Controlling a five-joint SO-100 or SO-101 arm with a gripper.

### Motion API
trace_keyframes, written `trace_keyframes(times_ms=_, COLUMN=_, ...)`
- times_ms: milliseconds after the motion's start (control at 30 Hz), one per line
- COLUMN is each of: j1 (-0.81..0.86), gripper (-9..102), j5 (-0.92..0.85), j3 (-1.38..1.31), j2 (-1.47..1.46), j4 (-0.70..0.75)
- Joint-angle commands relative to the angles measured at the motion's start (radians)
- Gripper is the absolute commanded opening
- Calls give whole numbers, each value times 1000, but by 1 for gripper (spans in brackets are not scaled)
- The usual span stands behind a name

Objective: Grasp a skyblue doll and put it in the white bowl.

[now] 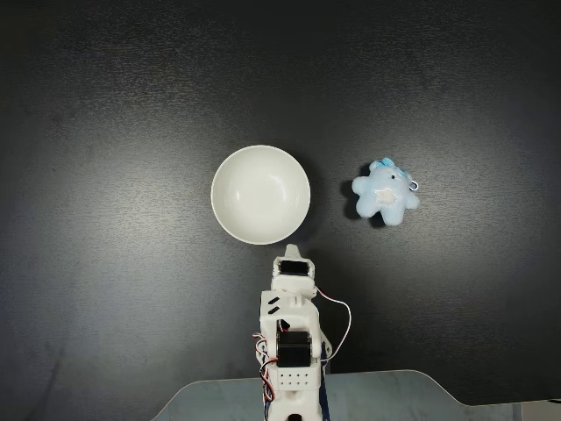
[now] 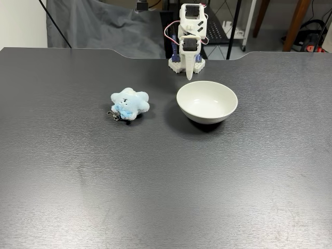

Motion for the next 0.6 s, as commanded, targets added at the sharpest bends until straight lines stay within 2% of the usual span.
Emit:
trace_keyframes(times_ms=0, j1=-5, gripper=-1, j5=11, j3=-60, j2=2, j4=2)
trace_keyframes(times_ms=100, j1=-6, gripper=-1, j5=12, j3=-101, j2=3, j4=-34)
trace_keyframes(times_ms=300, j1=-3, gripper=-1, j5=2, j3=-305, j2=2, j4=-239)
trace_keyframes(times_ms=433, j1=9, gripper=-1, j5=-2, j3=-459, j2=-32, j4=-241)
trace_keyframes(times_ms=567, j1=9, gripper=-1, j5=-2, j3=-661, j2=-242, j4=-238)
